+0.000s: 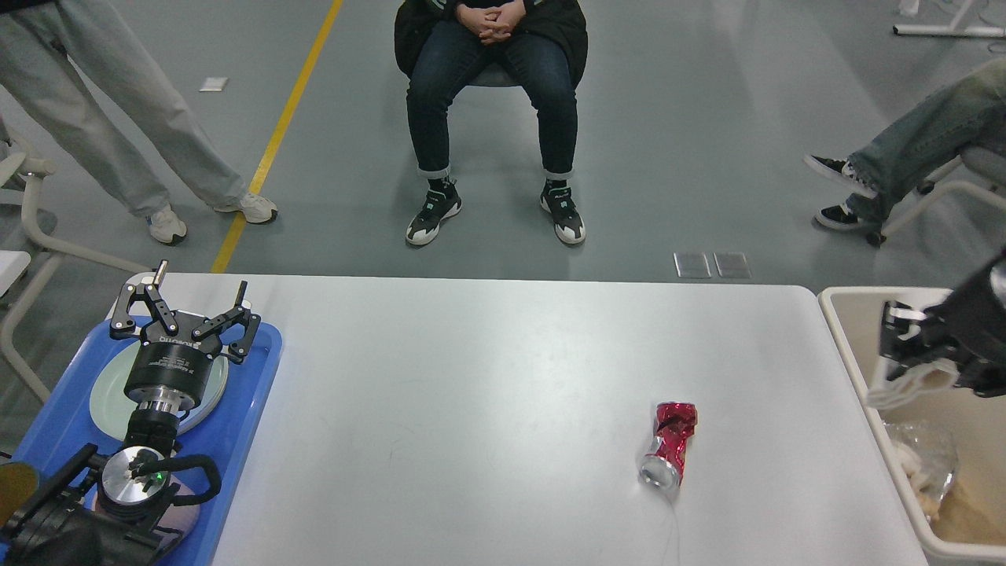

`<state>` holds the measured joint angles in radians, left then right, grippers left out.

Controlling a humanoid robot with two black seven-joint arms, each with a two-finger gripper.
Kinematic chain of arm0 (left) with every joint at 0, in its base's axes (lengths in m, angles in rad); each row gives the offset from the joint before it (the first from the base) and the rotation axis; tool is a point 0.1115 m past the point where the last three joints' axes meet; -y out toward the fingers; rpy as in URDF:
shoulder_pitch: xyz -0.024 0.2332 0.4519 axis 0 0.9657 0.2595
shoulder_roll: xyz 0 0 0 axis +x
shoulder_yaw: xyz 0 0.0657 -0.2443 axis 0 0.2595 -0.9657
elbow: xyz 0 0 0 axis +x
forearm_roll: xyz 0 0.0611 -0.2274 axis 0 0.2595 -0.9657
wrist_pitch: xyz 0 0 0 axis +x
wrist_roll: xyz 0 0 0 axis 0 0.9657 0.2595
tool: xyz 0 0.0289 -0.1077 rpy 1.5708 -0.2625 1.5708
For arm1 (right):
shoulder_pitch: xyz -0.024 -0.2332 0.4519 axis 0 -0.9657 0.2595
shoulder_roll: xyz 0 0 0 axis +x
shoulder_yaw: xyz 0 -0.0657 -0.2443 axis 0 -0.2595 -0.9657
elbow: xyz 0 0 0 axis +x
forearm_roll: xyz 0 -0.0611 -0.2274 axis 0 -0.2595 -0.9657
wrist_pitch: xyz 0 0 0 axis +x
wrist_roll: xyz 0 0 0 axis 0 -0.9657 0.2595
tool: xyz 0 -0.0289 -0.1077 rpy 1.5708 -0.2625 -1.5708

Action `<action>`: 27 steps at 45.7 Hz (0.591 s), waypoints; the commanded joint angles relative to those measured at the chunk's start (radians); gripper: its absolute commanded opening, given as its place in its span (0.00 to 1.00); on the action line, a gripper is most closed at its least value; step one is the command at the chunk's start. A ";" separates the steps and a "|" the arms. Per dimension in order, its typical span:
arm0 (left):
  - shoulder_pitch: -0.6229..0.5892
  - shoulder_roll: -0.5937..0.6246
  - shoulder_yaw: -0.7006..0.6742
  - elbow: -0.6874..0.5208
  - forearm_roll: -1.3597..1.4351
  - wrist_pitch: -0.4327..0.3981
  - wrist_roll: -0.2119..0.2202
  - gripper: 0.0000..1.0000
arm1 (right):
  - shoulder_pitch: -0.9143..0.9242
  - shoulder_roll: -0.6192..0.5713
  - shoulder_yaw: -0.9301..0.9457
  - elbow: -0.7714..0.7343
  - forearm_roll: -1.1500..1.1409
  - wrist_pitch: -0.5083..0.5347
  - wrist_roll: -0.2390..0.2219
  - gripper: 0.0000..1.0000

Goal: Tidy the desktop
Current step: 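Lift the white paper cup and carry it over the bin, then release the white paper cup into the bin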

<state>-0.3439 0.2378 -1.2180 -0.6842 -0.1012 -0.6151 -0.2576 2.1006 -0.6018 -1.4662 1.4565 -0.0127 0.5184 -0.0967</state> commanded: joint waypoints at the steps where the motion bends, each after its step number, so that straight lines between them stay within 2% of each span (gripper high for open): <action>1: 0.000 0.000 0.000 0.000 0.000 0.000 0.000 0.96 | -0.164 -0.147 0.027 -0.195 -0.072 -0.012 0.002 0.00; 4: 0.000 0.000 0.000 0.000 0.000 0.000 0.000 0.96 | -0.276 -0.190 0.076 -0.300 -0.075 -0.021 0.002 0.00; 5: 0.000 0.000 0.000 0.002 0.000 0.000 0.000 0.96 | -0.382 -0.200 0.131 -0.386 -0.075 -0.032 0.002 0.00; 14: -0.001 0.000 0.000 0.000 0.000 0.000 0.000 0.96 | -0.787 -0.185 0.354 -0.697 -0.075 -0.078 0.005 0.00; 22: -0.001 0.000 0.000 0.000 0.000 0.000 0.001 0.96 | -1.100 -0.084 0.541 -0.970 -0.073 -0.188 0.003 0.00; 27: -0.001 0.000 0.000 0.000 0.000 0.000 0.001 0.96 | -1.315 0.028 0.607 -1.155 -0.073 -0.274 0.003 0.00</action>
<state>-0.3452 0.2379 -1.2180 -0.6838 -0.1012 -0.6151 -0.2561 0.9927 -0.6794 -0.9303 0.4830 -0.0865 0.3276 -0.0927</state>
